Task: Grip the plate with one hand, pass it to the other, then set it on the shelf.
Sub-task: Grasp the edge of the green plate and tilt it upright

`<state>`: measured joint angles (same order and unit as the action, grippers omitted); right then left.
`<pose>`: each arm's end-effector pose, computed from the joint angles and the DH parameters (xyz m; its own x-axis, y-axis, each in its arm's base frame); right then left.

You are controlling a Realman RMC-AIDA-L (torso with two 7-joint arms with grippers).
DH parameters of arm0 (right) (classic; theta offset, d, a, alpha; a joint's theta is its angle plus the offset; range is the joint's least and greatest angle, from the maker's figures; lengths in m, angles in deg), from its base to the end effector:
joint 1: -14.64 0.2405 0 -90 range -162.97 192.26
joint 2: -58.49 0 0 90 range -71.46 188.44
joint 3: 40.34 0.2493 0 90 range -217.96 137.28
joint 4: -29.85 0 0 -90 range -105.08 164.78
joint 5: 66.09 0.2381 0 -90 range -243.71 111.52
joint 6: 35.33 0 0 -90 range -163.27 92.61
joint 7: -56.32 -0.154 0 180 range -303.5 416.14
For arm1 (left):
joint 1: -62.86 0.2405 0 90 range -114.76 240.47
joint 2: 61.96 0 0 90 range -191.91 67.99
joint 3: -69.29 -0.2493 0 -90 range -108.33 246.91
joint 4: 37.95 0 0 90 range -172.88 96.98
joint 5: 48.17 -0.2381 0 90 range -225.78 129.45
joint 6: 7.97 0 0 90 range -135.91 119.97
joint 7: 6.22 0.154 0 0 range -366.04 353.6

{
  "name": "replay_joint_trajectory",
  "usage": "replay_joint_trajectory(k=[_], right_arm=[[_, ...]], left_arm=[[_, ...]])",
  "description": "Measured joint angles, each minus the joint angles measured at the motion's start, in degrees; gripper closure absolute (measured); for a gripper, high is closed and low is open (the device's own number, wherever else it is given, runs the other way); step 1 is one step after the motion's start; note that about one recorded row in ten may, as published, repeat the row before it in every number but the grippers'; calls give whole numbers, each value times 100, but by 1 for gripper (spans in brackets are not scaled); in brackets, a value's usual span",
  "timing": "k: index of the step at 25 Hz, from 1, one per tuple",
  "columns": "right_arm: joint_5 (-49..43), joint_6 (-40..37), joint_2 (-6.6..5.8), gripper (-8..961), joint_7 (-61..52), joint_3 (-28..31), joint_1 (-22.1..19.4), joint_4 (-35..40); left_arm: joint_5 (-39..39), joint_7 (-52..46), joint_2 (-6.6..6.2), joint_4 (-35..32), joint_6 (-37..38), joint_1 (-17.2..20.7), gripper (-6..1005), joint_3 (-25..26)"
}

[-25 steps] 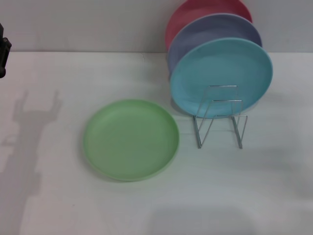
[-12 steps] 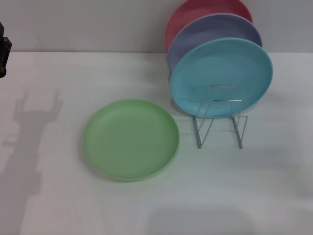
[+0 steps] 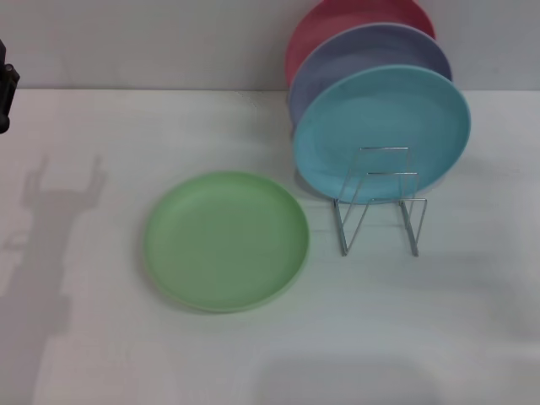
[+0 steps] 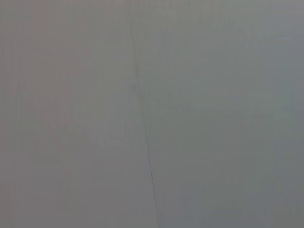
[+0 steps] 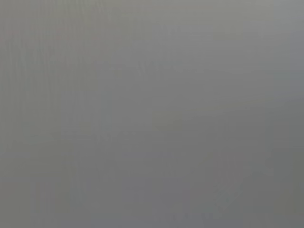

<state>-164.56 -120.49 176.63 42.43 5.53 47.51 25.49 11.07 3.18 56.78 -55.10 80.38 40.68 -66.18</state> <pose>0.3269 0.3726 0.0762 0.5141 0.4906 -0.7036 -0.8463 0.1564 -0.5093 -0.2920 0.3320 0.0100 0.7216 -0.4478 0.5280 0.5960 0.0137 -0.8029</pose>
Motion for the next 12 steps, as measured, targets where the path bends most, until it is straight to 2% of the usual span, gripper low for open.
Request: replay_joint_trajectory(k=[10,12], right_arm=[[-4,-99,46,326,0,-5,-26,-30],[-5,-177,51,326,0,-25,-42,-30]], left_arm=[[23,37,-15,4,-4,-84,179,95],[18,45,-18,2,-48,-154,180,414]])
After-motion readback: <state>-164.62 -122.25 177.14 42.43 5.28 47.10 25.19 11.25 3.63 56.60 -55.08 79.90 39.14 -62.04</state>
